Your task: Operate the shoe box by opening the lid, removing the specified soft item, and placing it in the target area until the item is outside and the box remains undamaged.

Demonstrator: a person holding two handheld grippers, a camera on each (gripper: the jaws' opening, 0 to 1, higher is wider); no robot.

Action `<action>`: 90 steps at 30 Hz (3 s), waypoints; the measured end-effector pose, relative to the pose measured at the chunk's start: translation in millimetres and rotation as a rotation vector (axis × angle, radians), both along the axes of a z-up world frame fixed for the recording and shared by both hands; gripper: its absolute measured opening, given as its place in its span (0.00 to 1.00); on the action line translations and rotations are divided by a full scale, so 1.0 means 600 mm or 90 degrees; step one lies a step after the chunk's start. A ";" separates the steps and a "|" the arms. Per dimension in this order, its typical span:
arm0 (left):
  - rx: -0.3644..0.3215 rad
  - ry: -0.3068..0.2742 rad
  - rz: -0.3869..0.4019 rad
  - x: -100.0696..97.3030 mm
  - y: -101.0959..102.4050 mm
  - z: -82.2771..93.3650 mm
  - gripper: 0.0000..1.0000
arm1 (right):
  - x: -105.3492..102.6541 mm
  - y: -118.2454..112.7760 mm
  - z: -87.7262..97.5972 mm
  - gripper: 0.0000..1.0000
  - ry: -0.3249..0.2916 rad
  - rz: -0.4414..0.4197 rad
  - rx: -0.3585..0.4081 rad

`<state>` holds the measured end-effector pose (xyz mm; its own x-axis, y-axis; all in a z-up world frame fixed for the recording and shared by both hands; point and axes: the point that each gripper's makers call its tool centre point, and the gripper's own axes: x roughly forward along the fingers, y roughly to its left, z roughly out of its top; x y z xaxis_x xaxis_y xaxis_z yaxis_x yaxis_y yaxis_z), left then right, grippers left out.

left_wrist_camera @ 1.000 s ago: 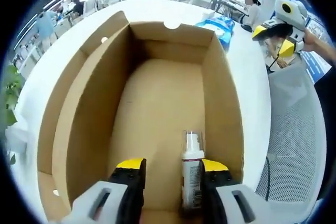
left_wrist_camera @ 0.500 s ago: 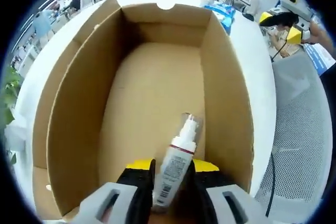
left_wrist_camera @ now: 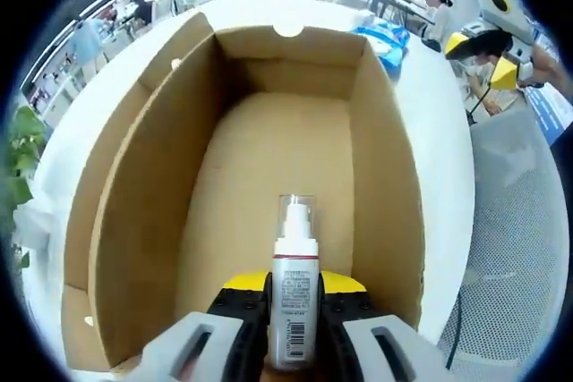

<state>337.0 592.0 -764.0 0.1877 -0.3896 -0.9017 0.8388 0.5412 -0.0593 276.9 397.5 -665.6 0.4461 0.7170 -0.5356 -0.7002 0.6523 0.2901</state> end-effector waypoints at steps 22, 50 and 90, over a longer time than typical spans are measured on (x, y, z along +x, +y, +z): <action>-0.103 -0.159 -0.172 -0.021 -0.162 0.189 0.19 | 0.060 0.018 0.066 0.33 -0.110 0.095 -0.008; -0.152 -0.167 -0.374 -0.102 -0.289 0.266 0.19 | -0.009 0.015 0.123 0.21 -0.236 0.320 -0.038; -0.312 -0.116 -0.190 -0.117 -0.282 0.273 0.31 | -0.025 -0.045 0.113 0.17 -0.159 0.270 -0.019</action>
<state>266.5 423.0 -600.0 0.1399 -0.8117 -0.5671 0.9705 0.2261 -0.0841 262.2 370.6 -597.6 0.2362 0.8493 -0.4721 -0.9515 0.3006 0.0648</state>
